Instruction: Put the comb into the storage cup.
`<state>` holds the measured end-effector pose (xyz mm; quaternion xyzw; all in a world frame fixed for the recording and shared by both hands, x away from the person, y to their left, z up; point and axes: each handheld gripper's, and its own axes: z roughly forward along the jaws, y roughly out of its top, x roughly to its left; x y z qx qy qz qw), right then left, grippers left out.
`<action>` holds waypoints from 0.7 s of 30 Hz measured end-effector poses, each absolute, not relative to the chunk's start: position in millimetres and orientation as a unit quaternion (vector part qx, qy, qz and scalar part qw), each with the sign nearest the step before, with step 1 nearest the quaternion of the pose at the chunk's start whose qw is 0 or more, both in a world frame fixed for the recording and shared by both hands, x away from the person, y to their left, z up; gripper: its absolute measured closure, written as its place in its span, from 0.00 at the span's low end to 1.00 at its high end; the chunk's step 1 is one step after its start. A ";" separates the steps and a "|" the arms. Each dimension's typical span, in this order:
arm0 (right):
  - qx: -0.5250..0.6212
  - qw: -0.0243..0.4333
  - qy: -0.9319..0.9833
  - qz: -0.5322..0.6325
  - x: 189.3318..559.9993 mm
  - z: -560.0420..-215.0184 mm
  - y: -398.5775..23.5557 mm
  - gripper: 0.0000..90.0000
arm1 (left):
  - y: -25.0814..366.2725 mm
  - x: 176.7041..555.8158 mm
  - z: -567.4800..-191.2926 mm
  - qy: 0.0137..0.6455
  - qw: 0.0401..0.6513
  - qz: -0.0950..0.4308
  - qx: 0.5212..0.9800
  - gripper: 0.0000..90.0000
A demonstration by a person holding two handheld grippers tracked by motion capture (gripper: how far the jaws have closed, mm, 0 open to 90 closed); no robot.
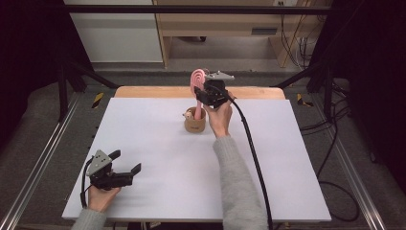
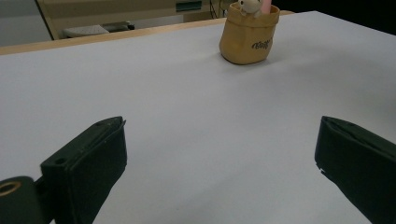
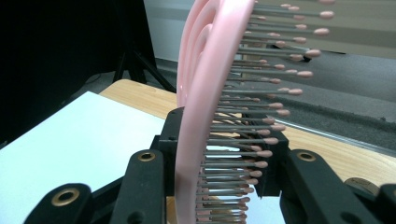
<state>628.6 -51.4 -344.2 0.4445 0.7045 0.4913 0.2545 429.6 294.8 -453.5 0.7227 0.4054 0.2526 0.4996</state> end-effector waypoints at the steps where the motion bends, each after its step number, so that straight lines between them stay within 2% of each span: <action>1: 0.446 0.253 0.705 0.490 628.6 -344.8 -50.7 0.70 | 294.8 429.6 -453.5 0.405 0.500 0.252 0.723 0.03; 21: 0.458 0.244 0.705 0.483 631.6 -360.7 -50.7 0.70 | 294.3 429.7 -453.8 0.406 0.500 0.253 0.722 0.03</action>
